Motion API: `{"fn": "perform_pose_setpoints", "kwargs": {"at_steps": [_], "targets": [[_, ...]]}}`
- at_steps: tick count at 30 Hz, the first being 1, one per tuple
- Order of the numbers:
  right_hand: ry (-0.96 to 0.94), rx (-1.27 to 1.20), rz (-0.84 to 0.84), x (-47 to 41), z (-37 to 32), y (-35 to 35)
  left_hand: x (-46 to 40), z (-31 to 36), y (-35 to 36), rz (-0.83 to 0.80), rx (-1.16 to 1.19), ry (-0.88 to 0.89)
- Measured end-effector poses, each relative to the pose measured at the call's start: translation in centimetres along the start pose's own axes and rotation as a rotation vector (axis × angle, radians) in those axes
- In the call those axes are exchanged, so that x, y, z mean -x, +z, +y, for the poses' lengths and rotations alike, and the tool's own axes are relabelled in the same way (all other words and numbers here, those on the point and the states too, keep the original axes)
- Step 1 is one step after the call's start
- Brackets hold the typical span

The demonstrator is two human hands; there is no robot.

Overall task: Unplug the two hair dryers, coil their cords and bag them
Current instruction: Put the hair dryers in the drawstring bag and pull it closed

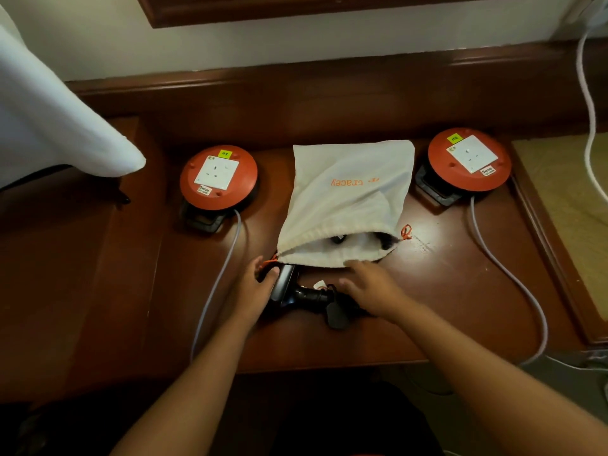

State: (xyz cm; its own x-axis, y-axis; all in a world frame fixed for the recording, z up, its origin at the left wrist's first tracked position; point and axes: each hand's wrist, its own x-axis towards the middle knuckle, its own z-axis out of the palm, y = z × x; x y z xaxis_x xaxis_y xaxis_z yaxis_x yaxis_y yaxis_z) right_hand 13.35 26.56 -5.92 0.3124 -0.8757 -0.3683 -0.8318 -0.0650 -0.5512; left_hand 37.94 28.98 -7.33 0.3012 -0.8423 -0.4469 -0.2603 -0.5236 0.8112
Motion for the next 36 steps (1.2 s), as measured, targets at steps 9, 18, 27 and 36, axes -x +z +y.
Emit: {"fn": "perform_pose_setpoints", "kwargs": {"at_steps": [9,18,27,36], "targets": [[0.035,0.161,-0.408,2.0,-0.3,2.5,3.6,-1.4,0.5,0.030,0.132,-0.170],[-0.134,0.233,-0.447,5.2,0.7,3.0,9.2,-4.6,0.6,0.122,0.196,-0.278],[-0.245,0.102,-0.356,8.5,-0.3,0.8,12.4,-3.2,-0.2,0.221,0.303,-0.184],[-0.304,0.242,-0.156,9.1,-0.6,-3.6,11.7,3.3,0.5,0.209,0.410,-0.056]]}}
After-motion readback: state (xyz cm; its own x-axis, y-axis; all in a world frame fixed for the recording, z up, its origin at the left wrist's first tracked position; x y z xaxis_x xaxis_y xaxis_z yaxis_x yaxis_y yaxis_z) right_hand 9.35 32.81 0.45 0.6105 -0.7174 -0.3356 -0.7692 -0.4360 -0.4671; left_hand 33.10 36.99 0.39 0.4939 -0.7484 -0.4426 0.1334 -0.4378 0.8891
